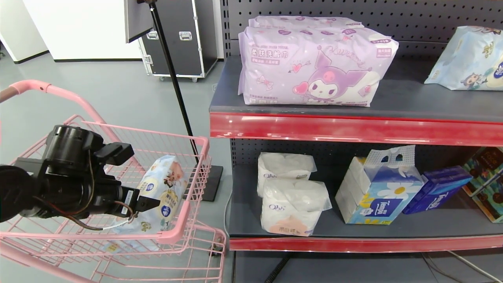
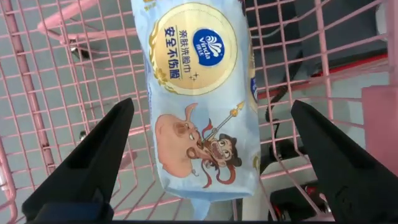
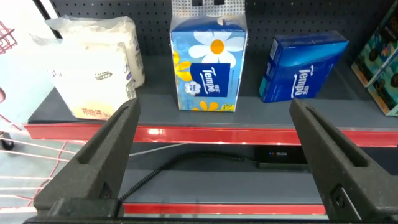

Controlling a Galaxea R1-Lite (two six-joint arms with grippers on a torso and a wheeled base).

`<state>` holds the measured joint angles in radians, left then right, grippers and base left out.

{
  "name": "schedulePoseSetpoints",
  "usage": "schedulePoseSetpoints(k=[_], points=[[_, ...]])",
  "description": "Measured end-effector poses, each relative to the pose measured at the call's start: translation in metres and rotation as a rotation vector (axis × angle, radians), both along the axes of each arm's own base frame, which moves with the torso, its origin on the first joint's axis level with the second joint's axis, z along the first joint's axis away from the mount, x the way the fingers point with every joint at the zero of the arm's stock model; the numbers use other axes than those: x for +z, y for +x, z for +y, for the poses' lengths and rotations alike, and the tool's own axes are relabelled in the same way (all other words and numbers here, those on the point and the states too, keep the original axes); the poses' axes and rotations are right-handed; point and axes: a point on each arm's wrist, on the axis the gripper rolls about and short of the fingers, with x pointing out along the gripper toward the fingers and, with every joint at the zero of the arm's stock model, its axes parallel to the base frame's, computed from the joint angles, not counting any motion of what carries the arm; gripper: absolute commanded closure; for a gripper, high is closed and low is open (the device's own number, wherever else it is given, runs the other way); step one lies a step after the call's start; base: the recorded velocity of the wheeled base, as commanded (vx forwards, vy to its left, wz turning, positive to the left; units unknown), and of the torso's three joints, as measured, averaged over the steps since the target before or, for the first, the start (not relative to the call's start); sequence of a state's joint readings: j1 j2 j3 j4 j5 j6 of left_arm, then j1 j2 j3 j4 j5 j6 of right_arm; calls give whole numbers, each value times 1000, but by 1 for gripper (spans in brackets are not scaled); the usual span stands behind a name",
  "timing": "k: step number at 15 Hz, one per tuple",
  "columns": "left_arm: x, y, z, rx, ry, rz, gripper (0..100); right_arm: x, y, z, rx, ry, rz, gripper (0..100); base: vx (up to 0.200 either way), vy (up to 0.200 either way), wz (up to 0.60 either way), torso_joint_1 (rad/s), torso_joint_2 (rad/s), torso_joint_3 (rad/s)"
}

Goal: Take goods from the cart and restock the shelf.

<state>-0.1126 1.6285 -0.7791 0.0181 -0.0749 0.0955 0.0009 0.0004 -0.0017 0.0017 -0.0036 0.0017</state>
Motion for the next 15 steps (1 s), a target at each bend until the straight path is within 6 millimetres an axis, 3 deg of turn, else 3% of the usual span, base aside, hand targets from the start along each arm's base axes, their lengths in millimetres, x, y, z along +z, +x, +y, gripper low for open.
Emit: schedulePoseSetpoints(k=[14, 15], points=[[-37, 38, -1, 33, 39, 109, 0, 0, 0, 0, 0, 0, 0, 0, 0, 0, 0, 0, 0, 0], [-40, 38, -1, 36, 44, 118, 100, 0, 0, 0, 1, 0, 0, 0, 0, 0, 0, 0, 0, 0]])
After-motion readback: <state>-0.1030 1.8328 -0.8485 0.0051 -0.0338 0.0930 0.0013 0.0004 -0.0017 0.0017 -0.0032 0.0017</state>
